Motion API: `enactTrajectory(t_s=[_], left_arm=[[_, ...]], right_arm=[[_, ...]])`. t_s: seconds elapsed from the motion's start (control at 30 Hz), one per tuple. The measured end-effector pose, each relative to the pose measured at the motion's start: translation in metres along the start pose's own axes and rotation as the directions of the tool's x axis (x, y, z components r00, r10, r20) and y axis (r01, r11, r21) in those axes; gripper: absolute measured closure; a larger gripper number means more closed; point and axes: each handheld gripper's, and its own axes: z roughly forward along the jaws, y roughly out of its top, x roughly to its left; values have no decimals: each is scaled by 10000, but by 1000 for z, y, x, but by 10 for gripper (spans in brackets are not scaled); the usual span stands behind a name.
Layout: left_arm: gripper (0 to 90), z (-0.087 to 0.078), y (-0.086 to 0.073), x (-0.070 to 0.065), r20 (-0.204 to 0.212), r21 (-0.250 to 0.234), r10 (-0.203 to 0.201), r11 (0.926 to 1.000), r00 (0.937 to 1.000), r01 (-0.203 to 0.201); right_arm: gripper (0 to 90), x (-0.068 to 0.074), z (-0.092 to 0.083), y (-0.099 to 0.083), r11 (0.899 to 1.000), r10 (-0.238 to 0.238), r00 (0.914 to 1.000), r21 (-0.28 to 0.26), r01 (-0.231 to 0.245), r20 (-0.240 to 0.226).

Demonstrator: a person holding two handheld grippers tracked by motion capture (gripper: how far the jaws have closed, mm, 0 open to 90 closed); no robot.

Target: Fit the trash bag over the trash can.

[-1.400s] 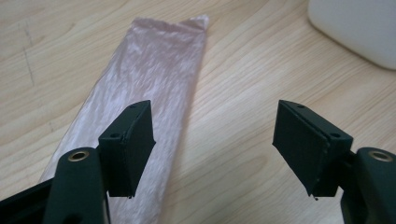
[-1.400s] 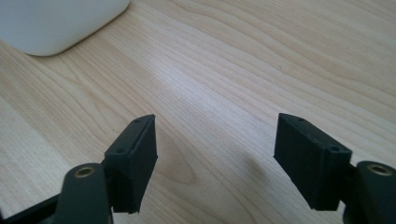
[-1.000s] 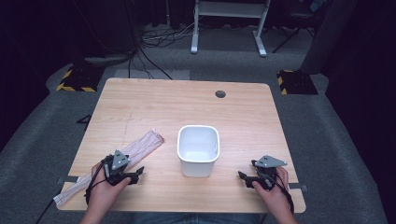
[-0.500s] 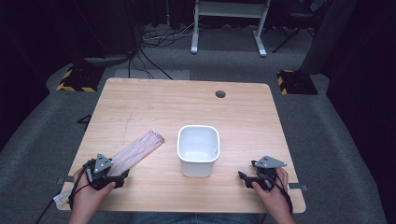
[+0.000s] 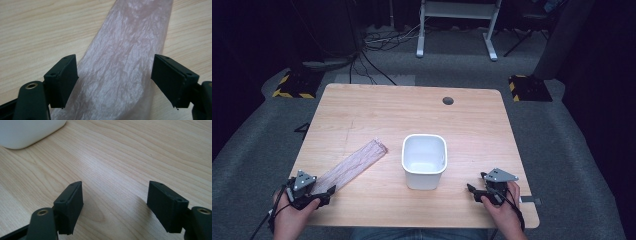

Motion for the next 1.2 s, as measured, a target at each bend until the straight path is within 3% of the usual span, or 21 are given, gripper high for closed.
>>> enactTrajectory(t_s=[0.23, 0.33, 0.5, 0.57, 0.8, 1.2], left_arm=[[323, 4, -2, 1, 106, -218, -21, 9998, 9999, 24], [535, 5, 0, 0, 346, -403, 227, 9990, 9991, -213], [789, 10, 6, 2, 610, -520, 531, 9974, 9967, -500], [849, 13, 8, 3, 836, -546, 565, 9972, 9949, -520], [871, 6, 21, 3, 1631, -636, 397, 9975, 9858, -297], [878, -30, 54, -8, 2309, -1476, 992, 9868, 9679, -659]], right_arm=[[290, 0, 0, 0, 10000, -53, 10000, -14, 53, 13], [291, 1, 0, 0, 9999, -95, 9999, -31, 96, 67], [291, 1, 0, 0, 9999, -132, 9999, -36, 132, 80], [291, 1, 0, 0, 10000, -75, 10000, -19, 75, 33], [291, 0, 0, 0, 10000, -1, 10000, -1, 1, 6], [291, -2, 1, 0, 9998, 208, 9997, 57, -208, -139]])
